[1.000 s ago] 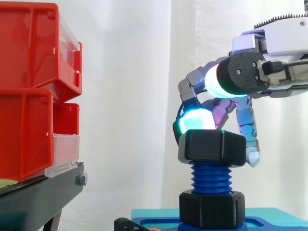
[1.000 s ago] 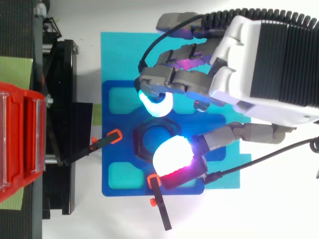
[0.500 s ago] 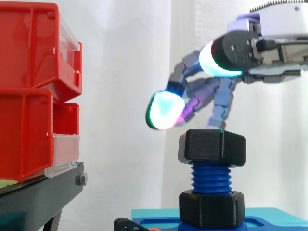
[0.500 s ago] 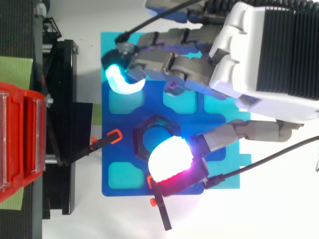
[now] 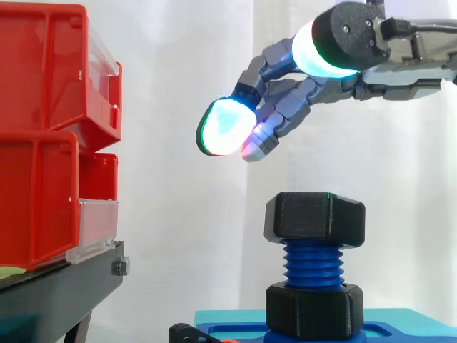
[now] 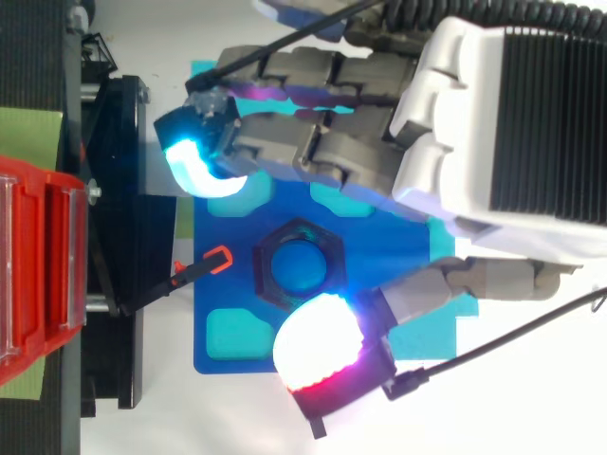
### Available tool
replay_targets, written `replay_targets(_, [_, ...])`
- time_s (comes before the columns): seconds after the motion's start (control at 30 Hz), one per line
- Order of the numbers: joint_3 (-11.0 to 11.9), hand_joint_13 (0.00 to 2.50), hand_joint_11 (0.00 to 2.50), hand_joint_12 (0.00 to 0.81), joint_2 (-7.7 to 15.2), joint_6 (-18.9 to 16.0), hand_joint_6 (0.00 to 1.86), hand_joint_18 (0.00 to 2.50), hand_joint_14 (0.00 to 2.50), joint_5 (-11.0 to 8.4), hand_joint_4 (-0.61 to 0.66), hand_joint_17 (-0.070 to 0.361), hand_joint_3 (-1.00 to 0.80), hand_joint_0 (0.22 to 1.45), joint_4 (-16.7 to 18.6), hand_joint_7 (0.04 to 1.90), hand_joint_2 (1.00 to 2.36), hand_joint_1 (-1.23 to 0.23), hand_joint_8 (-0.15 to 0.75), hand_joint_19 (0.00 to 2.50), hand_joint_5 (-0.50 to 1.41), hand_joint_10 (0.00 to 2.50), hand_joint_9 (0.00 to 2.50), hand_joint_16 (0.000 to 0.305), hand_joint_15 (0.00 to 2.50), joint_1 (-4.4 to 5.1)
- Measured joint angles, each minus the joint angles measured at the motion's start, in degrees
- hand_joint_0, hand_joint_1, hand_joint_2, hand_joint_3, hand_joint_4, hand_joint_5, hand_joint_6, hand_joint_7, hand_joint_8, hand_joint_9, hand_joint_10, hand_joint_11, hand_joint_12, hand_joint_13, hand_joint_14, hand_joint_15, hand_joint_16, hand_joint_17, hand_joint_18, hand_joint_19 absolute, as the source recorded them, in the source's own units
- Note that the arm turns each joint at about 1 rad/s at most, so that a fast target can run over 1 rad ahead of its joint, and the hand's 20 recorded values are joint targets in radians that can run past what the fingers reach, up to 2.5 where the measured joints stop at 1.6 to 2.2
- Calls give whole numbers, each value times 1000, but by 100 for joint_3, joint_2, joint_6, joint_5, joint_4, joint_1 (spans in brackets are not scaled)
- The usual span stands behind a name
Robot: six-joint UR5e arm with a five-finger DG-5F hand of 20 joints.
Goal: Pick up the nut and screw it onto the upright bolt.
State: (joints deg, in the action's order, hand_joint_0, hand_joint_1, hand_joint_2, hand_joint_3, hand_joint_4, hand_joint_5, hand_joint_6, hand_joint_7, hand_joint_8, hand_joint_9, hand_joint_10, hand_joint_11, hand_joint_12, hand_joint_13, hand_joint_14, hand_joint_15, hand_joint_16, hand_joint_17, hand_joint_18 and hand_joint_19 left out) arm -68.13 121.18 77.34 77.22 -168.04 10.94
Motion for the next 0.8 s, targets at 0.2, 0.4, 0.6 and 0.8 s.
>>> replay_targets(0.2, [1, 141, 0, 251, 2, -52, 500, 0, 0, -12, 162, 76, -500, 483, -58, 535, 1000, -186, 182, 0, -182, 0, 467, 34, 0, 82])
replay_targets(0.4, [0, 12, 0, 248, 2, -144, 500, 0, 0, -28, 100, 78, -500, 476, -217, 511, 1000, -166, 157, 0, -211, 0, 256, 35, 0, 123])
replay_targets(0.6, [-81, 6, 0, 253, -1, -200, 500, 0, 0, -25, 101, 79, -500, 474, -260, 514, 1000, -162, 161, 0, -210, 0, 249, 35, 0, 127])
replay_targets(0.8, [-282, 0, 0, 260, 1, -308, 500, 0, 0, -26, 102, 79, -500, 475, -93, 519, 1000, -142, 157, 0, -211, 0, 206, 35, 0, 128])
